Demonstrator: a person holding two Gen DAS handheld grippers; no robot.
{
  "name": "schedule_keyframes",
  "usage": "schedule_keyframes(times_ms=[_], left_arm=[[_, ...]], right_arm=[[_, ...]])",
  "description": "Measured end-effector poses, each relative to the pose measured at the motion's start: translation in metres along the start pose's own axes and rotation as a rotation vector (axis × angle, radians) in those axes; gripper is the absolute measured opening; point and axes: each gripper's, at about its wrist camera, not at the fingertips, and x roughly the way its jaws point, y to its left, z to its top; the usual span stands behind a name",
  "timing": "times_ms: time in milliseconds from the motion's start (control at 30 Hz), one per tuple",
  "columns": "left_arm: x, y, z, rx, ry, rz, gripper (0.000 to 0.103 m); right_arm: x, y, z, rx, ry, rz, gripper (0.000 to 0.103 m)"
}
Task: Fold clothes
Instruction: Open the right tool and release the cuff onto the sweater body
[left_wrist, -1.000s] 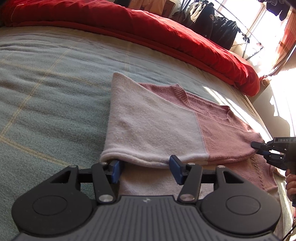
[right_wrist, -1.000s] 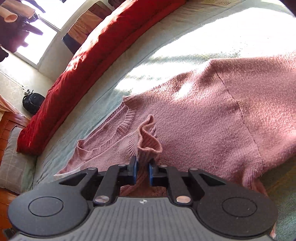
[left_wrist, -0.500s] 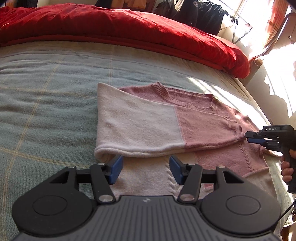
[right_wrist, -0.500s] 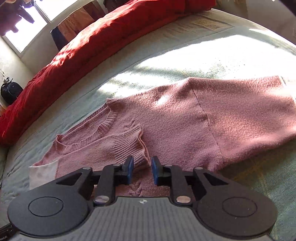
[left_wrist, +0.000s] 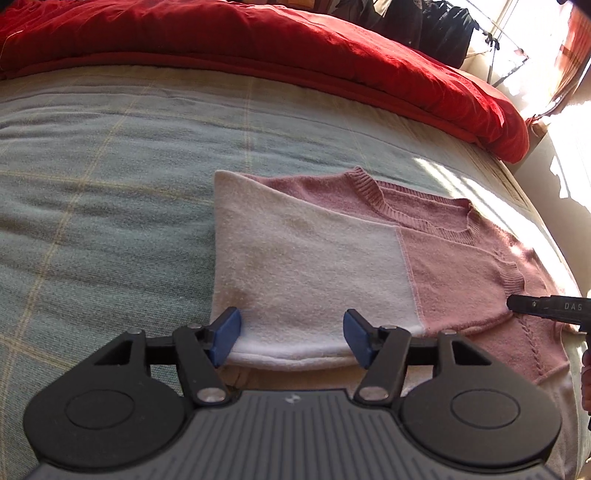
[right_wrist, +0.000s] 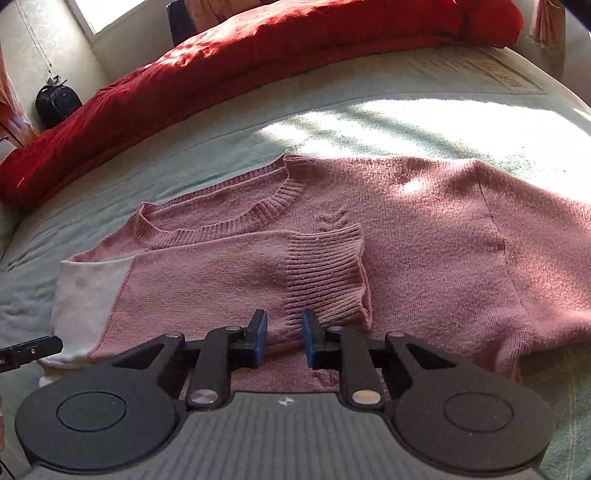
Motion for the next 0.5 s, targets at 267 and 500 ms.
schedule_keyframes(times_ms=[267, 500], left_arm=[[0.024, -0.009, 0.051, 0.036, -0.051, -0.013, 0.061], [0.058, 0.001, 0.059, 0.042, -0.027, 0.101, 0.061]], right_arm=[[0.004, -0.003, 0.002, 0.022, 0.016, 0.010, 0.024], [0.004, -0.001, 0.003, 0.012, 0.024, 0.038, 0.038]])
